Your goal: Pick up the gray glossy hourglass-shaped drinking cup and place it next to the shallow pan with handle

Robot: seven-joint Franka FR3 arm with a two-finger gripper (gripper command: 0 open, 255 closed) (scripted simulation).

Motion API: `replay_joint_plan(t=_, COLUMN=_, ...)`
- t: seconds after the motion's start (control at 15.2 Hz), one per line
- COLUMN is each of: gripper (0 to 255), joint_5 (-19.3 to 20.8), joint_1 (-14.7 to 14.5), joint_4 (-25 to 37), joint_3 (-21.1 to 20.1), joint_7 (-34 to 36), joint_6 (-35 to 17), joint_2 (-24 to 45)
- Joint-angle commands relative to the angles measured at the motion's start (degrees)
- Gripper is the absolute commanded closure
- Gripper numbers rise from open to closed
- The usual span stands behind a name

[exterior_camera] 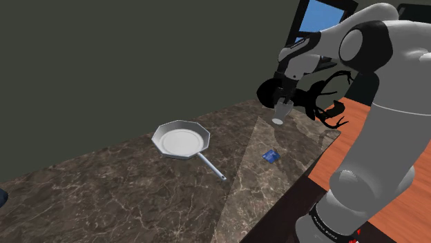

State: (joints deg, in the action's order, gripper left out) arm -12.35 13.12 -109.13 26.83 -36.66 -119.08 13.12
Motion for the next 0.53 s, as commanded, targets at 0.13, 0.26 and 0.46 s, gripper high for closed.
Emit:
replay_joint_plan(t=0.13, gripper=0, joint_5=-0.7, joint_1=0.0, joint_4=-1.5, joint_3=-0.3, joint_7=-0.4, joint_6=-2.4, joint_2=1.0)
replay_joint_plan(t=0.26, gripper=0, joint_5=-0.7, joint_1=0.0, joint_4=-1.5, joint_3=-0.3, joint_7=-0.4, joint_6=-2.4, joint_2=1.0)
replay_joint_plan(t=0.46, gripper=0, joint_5=-0.7, joint_1=0.0, joint_4=-1.5, joint_3=-0.3, joint_7=-0.4, joint_6=-2.4, joint_2=1.0)
